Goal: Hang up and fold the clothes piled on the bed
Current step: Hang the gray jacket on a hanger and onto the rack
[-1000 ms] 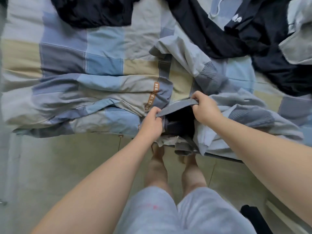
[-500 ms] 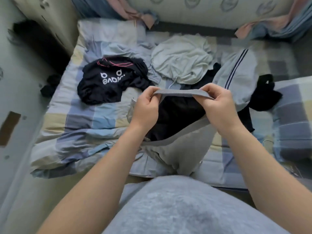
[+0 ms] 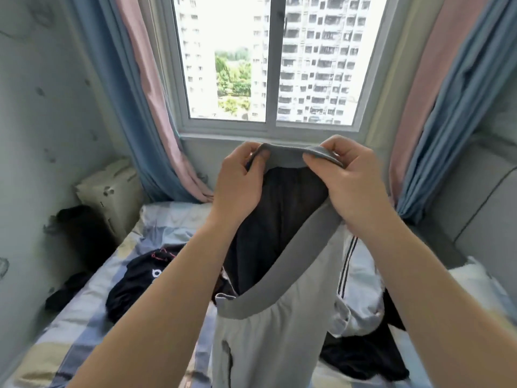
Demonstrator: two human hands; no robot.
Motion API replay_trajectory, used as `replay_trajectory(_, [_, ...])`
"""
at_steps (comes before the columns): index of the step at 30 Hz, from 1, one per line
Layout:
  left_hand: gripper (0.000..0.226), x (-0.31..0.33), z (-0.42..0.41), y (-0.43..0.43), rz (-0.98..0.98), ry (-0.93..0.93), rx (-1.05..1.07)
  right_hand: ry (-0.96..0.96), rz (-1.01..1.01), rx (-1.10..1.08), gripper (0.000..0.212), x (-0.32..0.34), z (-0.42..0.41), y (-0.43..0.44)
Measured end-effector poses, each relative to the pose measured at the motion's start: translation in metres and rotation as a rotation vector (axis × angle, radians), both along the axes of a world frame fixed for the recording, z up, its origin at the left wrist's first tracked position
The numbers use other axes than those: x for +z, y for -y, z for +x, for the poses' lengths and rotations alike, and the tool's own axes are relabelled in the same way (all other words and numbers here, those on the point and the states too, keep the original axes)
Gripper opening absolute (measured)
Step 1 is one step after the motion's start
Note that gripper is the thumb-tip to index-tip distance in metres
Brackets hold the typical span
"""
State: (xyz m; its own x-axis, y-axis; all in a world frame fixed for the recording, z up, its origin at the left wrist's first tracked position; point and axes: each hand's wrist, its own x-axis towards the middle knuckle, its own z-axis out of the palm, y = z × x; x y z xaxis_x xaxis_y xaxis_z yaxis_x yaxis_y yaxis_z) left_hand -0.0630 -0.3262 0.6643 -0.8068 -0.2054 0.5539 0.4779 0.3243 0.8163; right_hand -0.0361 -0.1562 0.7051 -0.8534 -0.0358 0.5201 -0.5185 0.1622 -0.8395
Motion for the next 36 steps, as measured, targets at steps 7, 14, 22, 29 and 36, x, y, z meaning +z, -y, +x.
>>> replay_trajectory(7, [0.019,0.097,-0.029,-0.021,-0.059,-0.190,0.099,-0.222,0.060,-0.064,0.030,0.100,-0.036,-0.029])
replay_trajectory(14, [0.018,0.188,-0.030,-0.029,-0.064,-0.357,0.192,-0.323,0.145,-0.101,0.021,0.179,-0.045,-0.051])
replay_trajectory(22, [0.026,0.152,0.000,-0.044,-0.029,-0.286,0.079,-0.004,0.534,-0.118,0.010,0.073,-0.048,-0.089])
replay_trajectory(29, [0.027,0.055,0.016,-0.062,-0.039,-0.112,-0.015,0.441,0.577,-0.307,0.022,-0.113,-0.030,-0.109])
replay_trajectory(36, [0.024,-0.048,0.020,-0.039,0.055,0.082,-0.024,0.933,0.699,-0.492,0.025,-0.260,0.008,-0.155])
